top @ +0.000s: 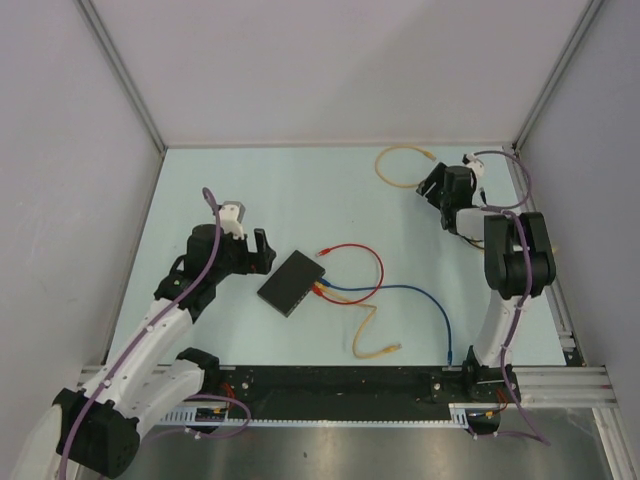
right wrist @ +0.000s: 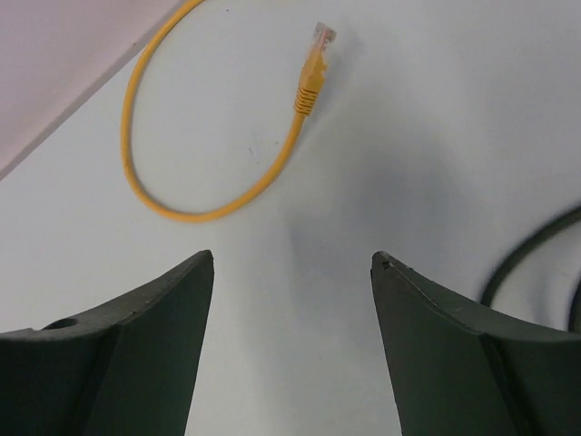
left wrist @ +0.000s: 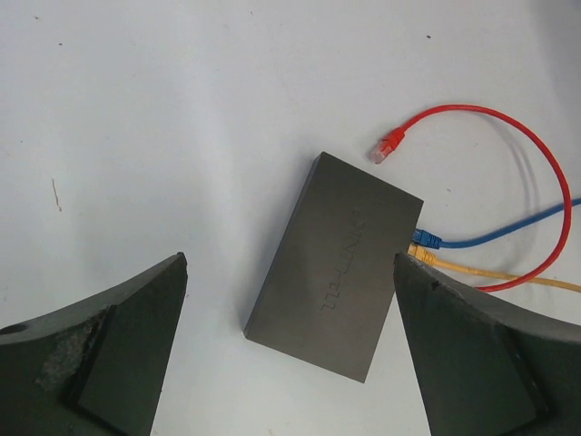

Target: Insert the plug into the switch port

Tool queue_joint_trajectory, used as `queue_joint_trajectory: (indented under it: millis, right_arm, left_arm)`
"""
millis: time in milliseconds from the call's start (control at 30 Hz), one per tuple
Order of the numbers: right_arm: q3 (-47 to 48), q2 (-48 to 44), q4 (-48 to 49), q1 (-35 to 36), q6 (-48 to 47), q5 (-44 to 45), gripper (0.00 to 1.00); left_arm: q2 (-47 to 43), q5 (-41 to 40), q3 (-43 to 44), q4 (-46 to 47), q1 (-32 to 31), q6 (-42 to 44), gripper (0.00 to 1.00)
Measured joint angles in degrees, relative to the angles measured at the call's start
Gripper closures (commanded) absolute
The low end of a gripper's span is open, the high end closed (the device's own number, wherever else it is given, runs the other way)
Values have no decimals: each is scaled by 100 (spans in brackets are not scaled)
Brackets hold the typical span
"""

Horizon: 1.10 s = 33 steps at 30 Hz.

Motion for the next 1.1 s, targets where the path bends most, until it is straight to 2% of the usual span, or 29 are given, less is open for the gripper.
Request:
queue_joint_trajectory:
  millis: [200, 333, 600, 700, 733, 800, 833, 900, 1100]
  right_arm:
    - [168, 1078, 1248, -13, 313, -260, 26]
    - [638, 1567, 1628, -15, 619, -249, 26]
    - [1517, 2157, 1493, -61, 1628, 138, 30]
    - [1845, 2337, 1292, -81, 1906, 208, 50]
    - [1932, 2398, 1202, -90, 1976, 219, 67]
    - [2004, 2490, 1143, -98, 2092, 247, 81]
    - [2015, 2520, 1080, -101, 2122, 234, 92]
    - [2020, 2551, 1043, -133, 2194, 208, 100]
    - [2020, 2476, 927, -186, 2076, -205, 100]
  left_arm:
    - [2, -120, -46, 155, 0, 0, 1]
    - [0, -192, -79, 184, 0, 0, 1]
    - [-2, -400, -120, 186, 0, 0, 3]
    - [-2, -413, -120, 186, 0, 0, 4]
    - [-2, -415, -120, 184, 0, 0, 3]
    - [-4, -417, -120, 186, 0, -2, 4]
    - [-4, -420, -120, 184, 0, 0, 4]
    - [-11, -428, -120, 184, 0, 0, 4]
    - [-55, -428, -120, 192, 0, 0, 4]
